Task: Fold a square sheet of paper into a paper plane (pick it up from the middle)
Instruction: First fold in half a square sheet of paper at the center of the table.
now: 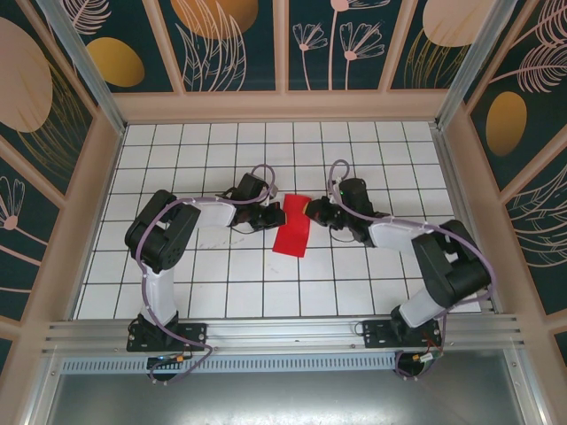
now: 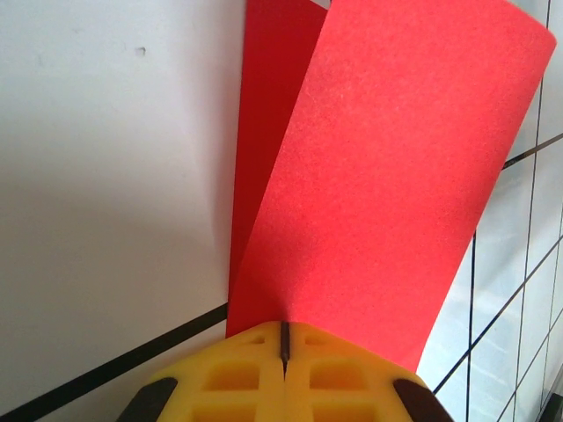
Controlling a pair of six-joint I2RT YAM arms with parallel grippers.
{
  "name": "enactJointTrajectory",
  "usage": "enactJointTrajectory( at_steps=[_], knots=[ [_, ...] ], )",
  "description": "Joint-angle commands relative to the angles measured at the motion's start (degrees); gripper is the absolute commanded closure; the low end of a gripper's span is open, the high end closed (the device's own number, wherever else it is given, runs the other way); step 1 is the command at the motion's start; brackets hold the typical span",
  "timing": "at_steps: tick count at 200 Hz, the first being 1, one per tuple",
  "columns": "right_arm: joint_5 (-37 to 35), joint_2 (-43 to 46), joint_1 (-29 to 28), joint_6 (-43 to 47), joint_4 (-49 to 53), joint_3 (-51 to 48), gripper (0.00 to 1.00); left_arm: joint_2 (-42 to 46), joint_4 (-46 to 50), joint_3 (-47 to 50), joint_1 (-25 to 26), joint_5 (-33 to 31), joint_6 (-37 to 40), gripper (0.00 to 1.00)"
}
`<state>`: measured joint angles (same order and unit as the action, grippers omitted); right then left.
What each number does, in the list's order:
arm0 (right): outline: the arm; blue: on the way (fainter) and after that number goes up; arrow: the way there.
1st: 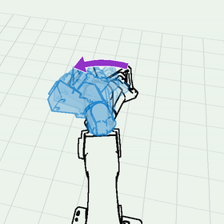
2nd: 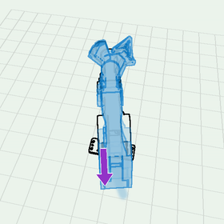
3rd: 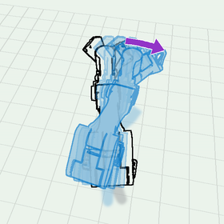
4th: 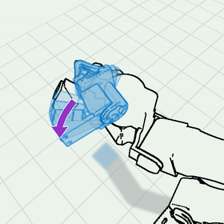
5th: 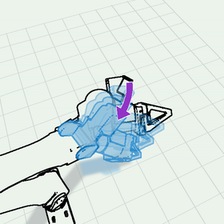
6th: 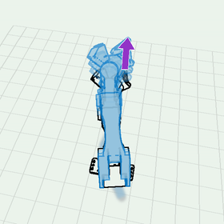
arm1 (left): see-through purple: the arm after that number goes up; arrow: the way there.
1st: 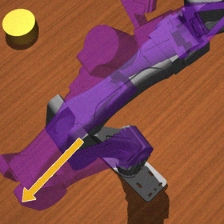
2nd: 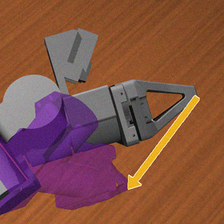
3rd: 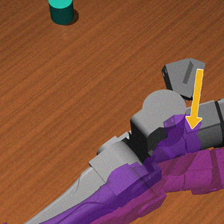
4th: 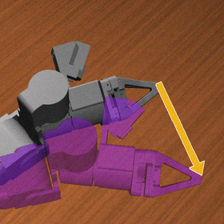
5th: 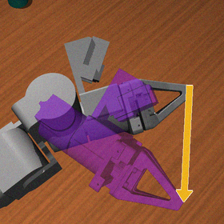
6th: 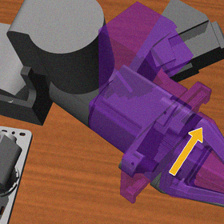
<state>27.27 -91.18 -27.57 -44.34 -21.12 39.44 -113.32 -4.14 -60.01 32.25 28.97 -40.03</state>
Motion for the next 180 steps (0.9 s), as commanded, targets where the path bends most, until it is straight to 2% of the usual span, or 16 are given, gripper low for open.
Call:
enactJointTrajectory(
  at_steps=[1,91,146,180],
  knots=[
    [1.52,-4.37,0.02,2.01,-0.15,2.1,1.0,-2.87,4.89,1.56,0.48,-2.22,1.59,1.0],
    [-1.18,-13.01,0.59,3.49,0.69,-1.13,0.99,-2.96,5.12,1.9,0.46,-2.69,1.91,1.0],
    [2.55,-7.81,1.13,4.34,2.76,4.66,0.98,-3.13,5.68,1.82,0.51,-3.06,2.28,1.0],
    [2.71,-9.8,2.05,5.55,2.75,7.36,0.98,-3.1,6.08,1.66,0.49,-3.18,2.45,1.0]
  ],
)
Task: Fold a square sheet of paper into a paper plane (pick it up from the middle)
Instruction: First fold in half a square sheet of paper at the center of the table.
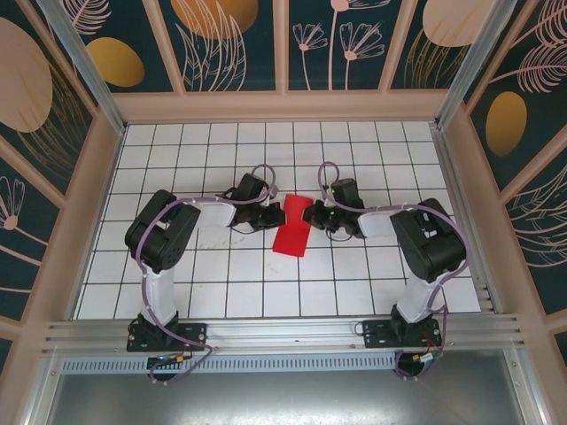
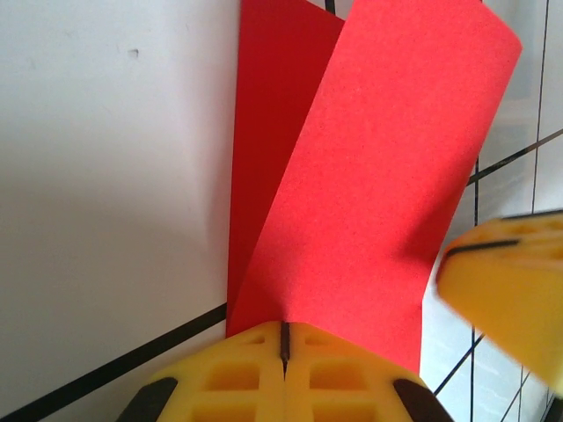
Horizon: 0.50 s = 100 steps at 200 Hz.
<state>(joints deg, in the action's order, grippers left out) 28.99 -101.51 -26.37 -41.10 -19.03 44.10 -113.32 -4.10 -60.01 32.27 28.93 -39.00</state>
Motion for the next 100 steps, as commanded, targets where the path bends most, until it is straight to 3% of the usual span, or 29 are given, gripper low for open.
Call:
enactJointTrajectory(
  at_steps=[1,61,100],
  knots=[
    [0.98,0.45,0.87,2.33,0.7,2.77,0.98,-3.16,6.03,1.61,0.45,-3.16,1.45,1.0],
    [-2.08,-5.62,1.7,2.48,2.12,2.12,0.99,-3.05,6.21,1.54,0.49,-3.37,1.46,1.0],
    [-0.39,-5.64,1.72,1.75,2.5,2.77,0.98,-3.14,6.2,1.82,0.43,-3.35,1.51,1.0]
  ],
)
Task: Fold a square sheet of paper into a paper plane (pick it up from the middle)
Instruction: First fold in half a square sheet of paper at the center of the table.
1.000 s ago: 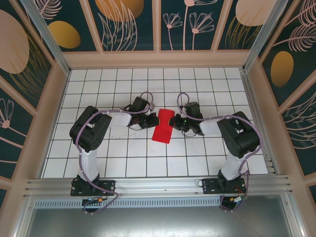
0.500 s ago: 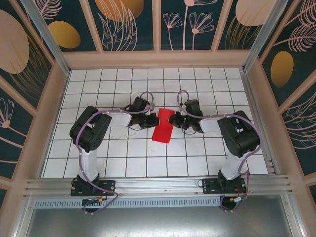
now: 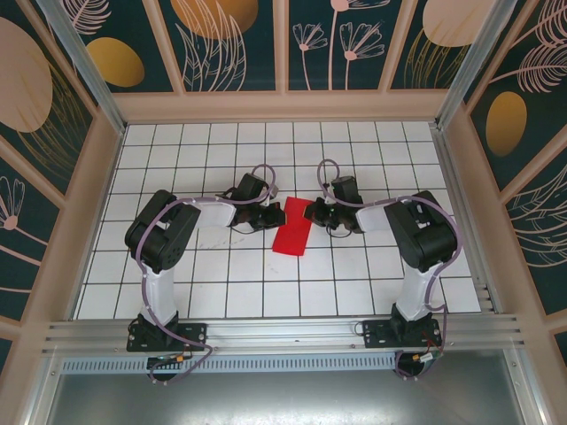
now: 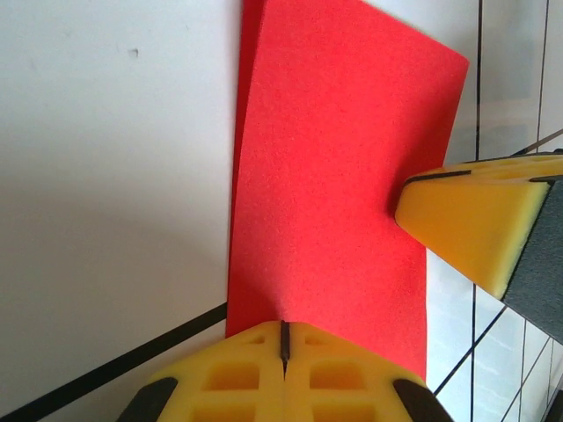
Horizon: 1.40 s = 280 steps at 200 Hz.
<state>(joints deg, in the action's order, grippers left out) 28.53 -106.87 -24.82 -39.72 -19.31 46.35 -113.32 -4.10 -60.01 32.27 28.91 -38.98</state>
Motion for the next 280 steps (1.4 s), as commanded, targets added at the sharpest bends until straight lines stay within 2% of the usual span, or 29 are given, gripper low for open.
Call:
enactJointTrajectory(
  at_steps=[1,39,90,124,138,166,200,217,256,280],
  knots=[
    [0.14,-0.15,0.14,0.36,2.83,0.64,0.98,-3.14,6.2,1.82,0.47,-3.33,1.56,1.0],
    [1.45,4.99,1.33,2.17,4.97,4.08,0.98,-2.79,6.25,1.98,0.5,-3.6,1.64,1.0],
    [3.34,-0.39,3.11,1.93,3.93,5.24,0.98,-2.87,5.81,2.19,0.49,-3.24,1.45,1.0],
    [1.04,-3.79,3.06,1.54,3.7,3.68,0.98,-2.35,5.97,2.26,0.48,-3.68,1.39,1.0],
    [-1.09,-4.96,3.4,0.16,7.55,4.72,0.98,-2.57,5.95,2.18,0.48,-3.61,1.27,1.0],
    [3.39,-2.61,3.48,-0.47,6.93,7.16,0.98,-2.62,6.16,2.09,0.48,-3.69,1.42,1.0],
    [1.8,0.16,4.06,1.14,11.54,11.88,0.98,-2.52,6.3,2.39,0.51,-3.68,1.63,1.0],
    [3.04,-1.15,4.71,1.16,12.51,13.66,0.98,-2.52,5.49,2.92,0.47,-3.51,1.45,1.0],
    [0.55,-5.1,4.91,2.42,14.81,13.11,0.99,-2.62,4.13,3.93,0.45,-3.12,0.93,1.0],
    [0.59,-6.68,4.92,0.56,11.3,9.48,0.99,-2.61,4.33,3.79,0.47,-3.3,1.3,1.0]
  ],
)
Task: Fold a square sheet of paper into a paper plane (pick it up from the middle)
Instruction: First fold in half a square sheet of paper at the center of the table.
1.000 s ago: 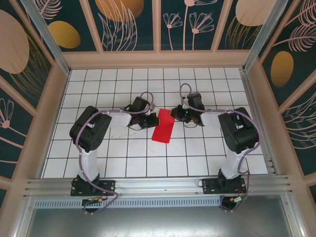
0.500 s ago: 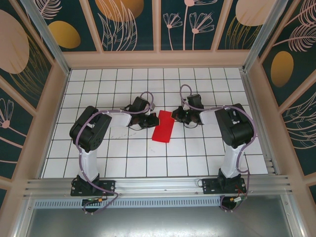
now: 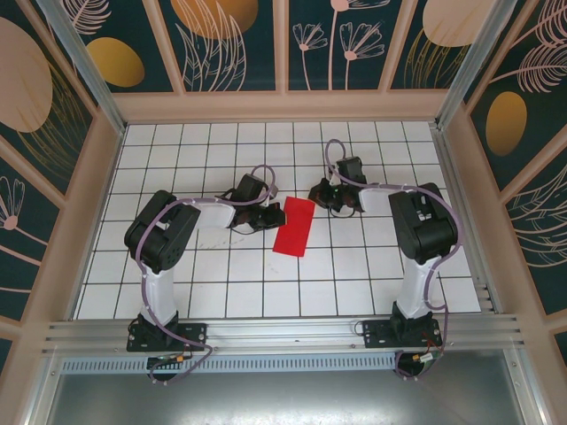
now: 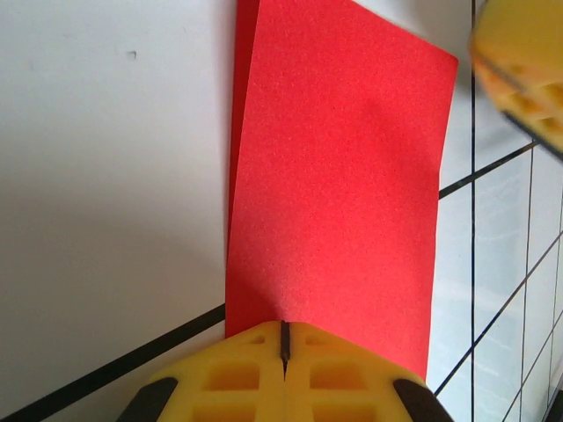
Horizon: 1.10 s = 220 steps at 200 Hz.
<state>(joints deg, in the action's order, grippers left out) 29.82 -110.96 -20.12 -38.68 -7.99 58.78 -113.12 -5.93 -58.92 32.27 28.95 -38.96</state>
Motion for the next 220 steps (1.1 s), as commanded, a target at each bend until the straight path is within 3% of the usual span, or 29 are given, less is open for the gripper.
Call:
enactJointTrajectory(
  at_steps=[1,65,113,177,220],
  knots=[
    [-0.76,-2.59,0.15,-0.55,-0.1,-3.05,0.99,-2.81,6.14,2.68,0.49,-3.36,1.27,1.0],
    [-1.08,2.12,0.45,1.41,5.69,1.86,0.97,-2.17,6.78,2.34,0.42,-3.32,2.14,1.0],
    [3.63,0.58,1.38,-0.81,1.51,0.84,0.98,-1.67,6.66,2.84,0.42,-3.91,1.81,1.0],
    [-2.32,-4.79,0.68,-0.3,4.22,-1.7,0.98,-2.25,5.94,3.6,0.38,-3.04,1.26,1.0],
    [1.48,2.39,0.46,0.49,3.46,0.53,0.96,-2.02,6.56,3.54,0.42,-3.46,1.52,1.0]
  ],
)
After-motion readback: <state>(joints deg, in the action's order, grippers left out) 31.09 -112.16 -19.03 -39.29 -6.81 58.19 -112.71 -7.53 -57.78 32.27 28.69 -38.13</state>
